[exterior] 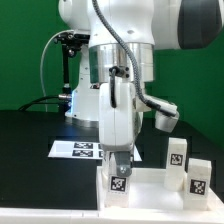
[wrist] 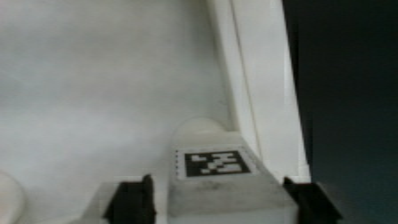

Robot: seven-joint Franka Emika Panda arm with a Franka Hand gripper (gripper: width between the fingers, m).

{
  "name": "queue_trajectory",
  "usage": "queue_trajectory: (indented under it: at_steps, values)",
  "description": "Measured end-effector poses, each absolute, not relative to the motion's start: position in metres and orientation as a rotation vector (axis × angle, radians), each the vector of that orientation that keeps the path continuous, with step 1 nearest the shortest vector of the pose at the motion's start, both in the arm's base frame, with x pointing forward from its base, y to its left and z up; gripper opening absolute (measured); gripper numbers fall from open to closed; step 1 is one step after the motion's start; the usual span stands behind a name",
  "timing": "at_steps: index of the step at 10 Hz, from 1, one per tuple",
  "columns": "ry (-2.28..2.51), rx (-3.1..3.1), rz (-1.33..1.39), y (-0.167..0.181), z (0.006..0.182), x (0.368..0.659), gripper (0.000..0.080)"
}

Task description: Assemble square table

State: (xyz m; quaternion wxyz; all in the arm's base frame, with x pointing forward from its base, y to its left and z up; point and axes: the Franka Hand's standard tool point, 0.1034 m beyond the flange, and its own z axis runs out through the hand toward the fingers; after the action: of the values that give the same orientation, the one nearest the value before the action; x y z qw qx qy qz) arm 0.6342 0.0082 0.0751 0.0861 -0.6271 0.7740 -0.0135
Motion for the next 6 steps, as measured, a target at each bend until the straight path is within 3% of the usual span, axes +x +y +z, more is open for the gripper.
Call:
queue_trajectory:
  at_steps: [1,2,3,6]
  values:
    - [2.234,-1.965,-0.051,0.0076,0.0746,0.6336,0.0539]
    - [2.063,-2.169,-0.069,0.0066,0.0732,0.6315,0.0539]
    - [1.839,-2.366,-0.089,0.0039,0.0741,0.6307,0.063]
    - [1.464,-2.628,-0.112,0.0017,0.0756,0.624,0.0649]
